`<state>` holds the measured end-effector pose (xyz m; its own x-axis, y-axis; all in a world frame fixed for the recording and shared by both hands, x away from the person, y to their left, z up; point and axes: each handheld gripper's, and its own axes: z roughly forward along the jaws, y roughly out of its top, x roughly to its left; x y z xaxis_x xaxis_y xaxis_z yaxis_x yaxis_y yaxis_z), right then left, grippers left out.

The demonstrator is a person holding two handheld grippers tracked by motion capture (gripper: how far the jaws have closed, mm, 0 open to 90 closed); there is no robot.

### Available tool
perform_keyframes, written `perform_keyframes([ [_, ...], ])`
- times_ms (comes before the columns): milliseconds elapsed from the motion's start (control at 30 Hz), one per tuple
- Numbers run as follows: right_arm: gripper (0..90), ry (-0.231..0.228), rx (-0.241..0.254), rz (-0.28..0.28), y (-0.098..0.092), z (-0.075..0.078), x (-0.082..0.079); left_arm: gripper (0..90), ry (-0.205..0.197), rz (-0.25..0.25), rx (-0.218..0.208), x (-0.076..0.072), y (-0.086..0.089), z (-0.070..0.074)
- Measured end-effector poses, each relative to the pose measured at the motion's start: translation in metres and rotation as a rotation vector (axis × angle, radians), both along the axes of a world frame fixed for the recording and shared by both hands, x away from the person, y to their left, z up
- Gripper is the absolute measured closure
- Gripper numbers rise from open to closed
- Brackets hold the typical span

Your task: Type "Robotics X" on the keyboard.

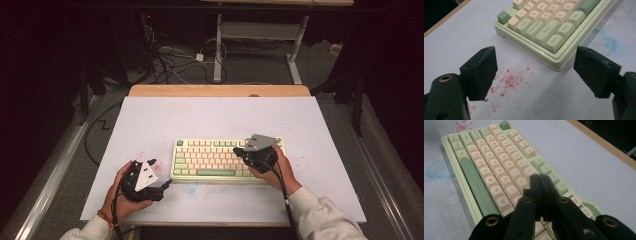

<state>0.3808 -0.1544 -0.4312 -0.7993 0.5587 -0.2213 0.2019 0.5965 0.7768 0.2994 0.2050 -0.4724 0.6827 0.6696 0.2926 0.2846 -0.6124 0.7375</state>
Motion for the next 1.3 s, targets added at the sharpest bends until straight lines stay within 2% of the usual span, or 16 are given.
perform_keyframes([
  [200,90.0,0.007,-0.005,-0.008,0.009,-0.002,0.007,18.4,0.026,0.015,-0.013,0.001,0.001,-0.004],
  [333,90.0,0.024,-0.015,-0.010,0.015,-0.006,0.012,18.5,0.039,0.010,0.000,0.003,0.001,-0.006],
  [967,90.0,0.071,-0.081,-0.005,0.029,-0.025,0.023,18.4,0.037,0.008,0.001,0.003,0.001,-0.006],
  [1300,90.0,0.072,-0.084,-0.011,0.029,-0.026,0.022,18.4,0.043,0.008,-0.001,0.003,0.000,-0.007],
])
